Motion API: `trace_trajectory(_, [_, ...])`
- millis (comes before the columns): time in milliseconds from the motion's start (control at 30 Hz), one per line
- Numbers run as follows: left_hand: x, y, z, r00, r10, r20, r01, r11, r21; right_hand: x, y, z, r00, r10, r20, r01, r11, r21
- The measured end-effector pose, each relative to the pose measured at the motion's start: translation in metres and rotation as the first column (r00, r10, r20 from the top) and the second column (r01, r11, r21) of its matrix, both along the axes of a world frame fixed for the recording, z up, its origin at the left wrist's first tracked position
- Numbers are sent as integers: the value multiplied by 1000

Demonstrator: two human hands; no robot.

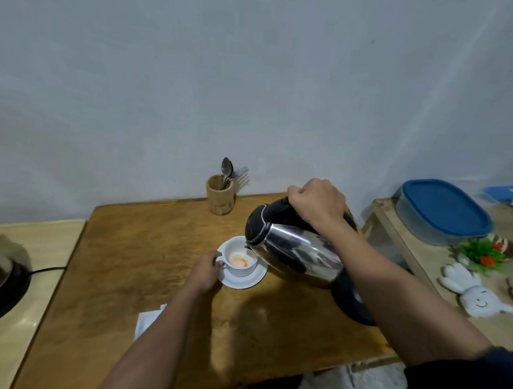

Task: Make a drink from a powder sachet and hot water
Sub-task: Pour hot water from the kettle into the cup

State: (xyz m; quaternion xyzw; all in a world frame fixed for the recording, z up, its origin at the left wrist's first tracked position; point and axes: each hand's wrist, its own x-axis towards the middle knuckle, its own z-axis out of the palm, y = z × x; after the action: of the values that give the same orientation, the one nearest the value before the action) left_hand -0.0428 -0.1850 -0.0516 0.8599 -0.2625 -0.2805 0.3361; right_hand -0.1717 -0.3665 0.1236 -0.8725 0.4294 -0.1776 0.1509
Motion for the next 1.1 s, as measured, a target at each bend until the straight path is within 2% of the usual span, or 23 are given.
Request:
trace_trajectory(367, [1,0,6,999,-21,-45,22,1000,18,20,3,7,979,139,-149,-158,980,-123])
trace_trajectory(1100, [-1,-3,14,1000,-27,-12,28,997,77,20,10,5,968,156,-195,-184,974,-134])
